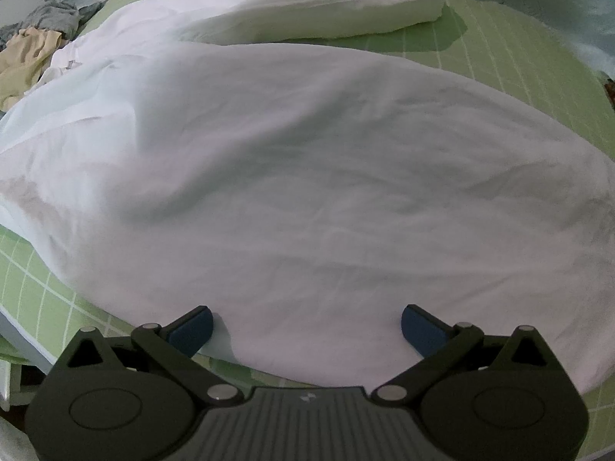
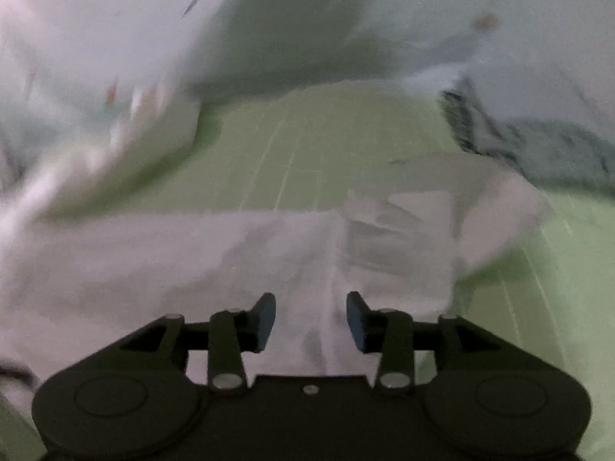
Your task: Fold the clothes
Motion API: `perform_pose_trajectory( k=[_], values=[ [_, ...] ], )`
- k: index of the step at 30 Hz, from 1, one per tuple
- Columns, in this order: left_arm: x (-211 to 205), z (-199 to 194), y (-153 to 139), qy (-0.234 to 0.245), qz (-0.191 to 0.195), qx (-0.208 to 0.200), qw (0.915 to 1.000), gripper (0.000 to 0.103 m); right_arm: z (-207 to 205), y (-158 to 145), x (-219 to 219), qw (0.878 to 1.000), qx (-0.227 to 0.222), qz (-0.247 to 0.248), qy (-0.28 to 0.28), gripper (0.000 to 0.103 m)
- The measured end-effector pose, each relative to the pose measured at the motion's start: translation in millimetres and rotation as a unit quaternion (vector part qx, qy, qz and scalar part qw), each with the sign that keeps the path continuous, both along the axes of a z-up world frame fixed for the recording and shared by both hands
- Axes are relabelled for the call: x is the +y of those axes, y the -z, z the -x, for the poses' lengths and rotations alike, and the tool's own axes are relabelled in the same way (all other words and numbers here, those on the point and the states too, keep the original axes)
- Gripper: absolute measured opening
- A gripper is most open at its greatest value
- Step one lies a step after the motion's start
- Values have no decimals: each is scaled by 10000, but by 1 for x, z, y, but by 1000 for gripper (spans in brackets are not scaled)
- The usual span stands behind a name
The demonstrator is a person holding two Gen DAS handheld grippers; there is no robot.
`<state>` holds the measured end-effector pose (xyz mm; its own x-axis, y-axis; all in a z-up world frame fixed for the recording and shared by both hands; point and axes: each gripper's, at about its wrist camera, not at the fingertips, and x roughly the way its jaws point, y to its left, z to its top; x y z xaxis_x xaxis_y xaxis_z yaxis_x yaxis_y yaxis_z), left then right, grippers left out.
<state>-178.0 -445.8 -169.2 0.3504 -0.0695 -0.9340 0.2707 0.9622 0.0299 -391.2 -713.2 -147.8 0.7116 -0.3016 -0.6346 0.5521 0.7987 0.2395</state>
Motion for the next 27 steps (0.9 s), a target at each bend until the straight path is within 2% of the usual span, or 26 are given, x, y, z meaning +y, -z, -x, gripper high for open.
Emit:
perform_pose_trajectory(
  k=[4, 5, 8, 10, 14, 15, 16, 18, 23, 27],
  values=[
    [1, 0, 0, 34, 17, -42, 10000, 103, 41, -8, -23, 9926, -586, -338, 1005, 44],
    [1, -1, 0, 48, 21, -46, 10000, 103, 44, -6, -30, 9908, -569, -408, 1157, 44],
    [1, -4, 0, 89, 25, -40, 9999, 103, 40, 15, -53, 9891, -309, -804, 1196, 44],
    [0, -6, 1, 121, 20, -24, 9999, 103, 39, 28, -61, 9847, -420, -1149, 1238, 44],
    [0, -8, 2, 145, 22, -28, 9999, 103, 33, 37, -62, 9813, -716, -1271, 1255, 47],
    [-2, -10, 3, 143, 24, -37, 9999, 103, 32, 38, -62, 9800, -756, -1302, 1297, 41],
    [-4, -11, 4, 143, 24, -41, 9999, 103, 32, 38, -63, 9792, -729, -1334, 1344, 26],
    [-7, -13, 6, 143, 22, -38, 9999, 103, 33, 35, -67, 9793, -609, -1303, 1427, 3],
    [-10, -16, 5, 239, -1, 64, 9997, 103, 73, 1, -47, 9798, -775, -653, 1723, 1],
    [-12, -16, 5, 399, -26, 158, 9991, 103, 115, -20, -30, 9763, -499, -338, 2079, 1]
  ],
)
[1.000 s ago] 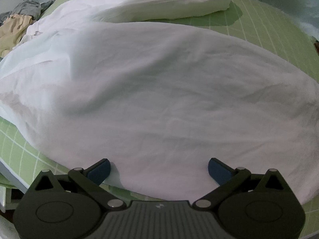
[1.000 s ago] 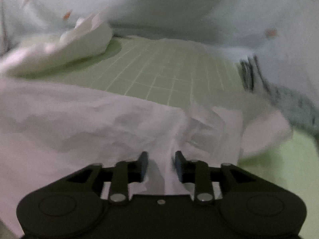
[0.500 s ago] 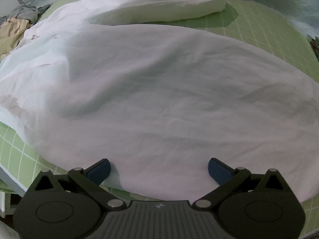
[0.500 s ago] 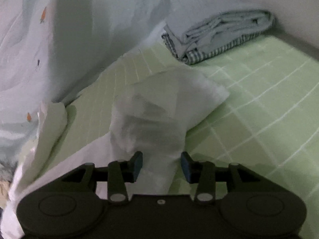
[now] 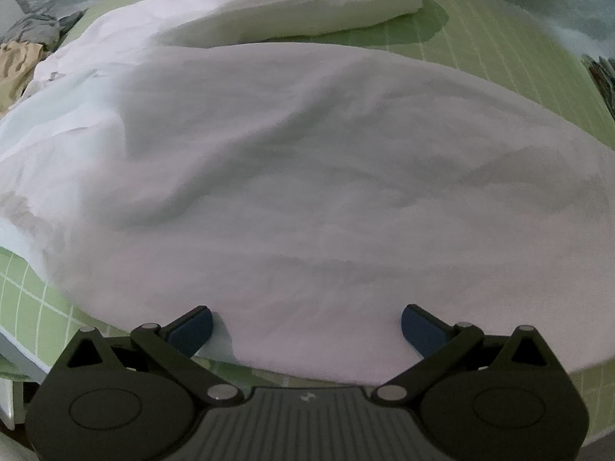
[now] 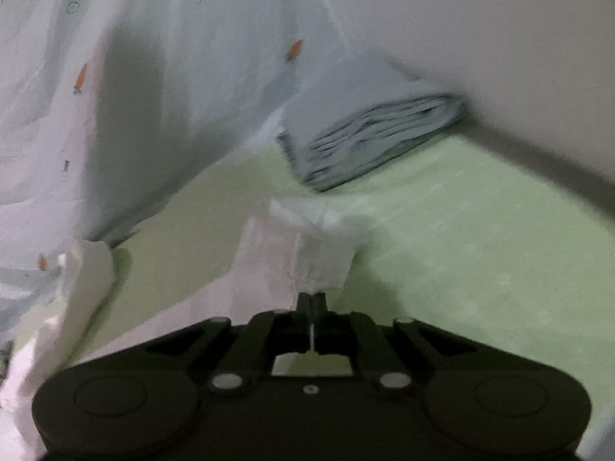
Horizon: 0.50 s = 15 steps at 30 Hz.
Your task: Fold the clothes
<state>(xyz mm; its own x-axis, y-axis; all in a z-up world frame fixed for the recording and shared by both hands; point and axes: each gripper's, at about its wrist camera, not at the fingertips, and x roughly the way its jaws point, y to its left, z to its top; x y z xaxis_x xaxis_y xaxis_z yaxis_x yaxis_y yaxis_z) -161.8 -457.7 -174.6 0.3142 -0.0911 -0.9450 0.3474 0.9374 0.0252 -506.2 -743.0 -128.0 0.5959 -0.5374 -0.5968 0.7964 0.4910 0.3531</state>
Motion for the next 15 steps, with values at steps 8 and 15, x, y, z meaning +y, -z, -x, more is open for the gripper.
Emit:
perform_pose_trajectory(
  k=[8, 15],
  values=[
    [2, 6, 0, 150, -123, 292, 9994, 103, 33, 10, 42, 9925, 1189, -256, 124, 1],
    [2, 8, 2, 171, -154, 477, 9986, 103, 21, 23, 31, 9853, 1633, -468, 172, 11]
  ],
)
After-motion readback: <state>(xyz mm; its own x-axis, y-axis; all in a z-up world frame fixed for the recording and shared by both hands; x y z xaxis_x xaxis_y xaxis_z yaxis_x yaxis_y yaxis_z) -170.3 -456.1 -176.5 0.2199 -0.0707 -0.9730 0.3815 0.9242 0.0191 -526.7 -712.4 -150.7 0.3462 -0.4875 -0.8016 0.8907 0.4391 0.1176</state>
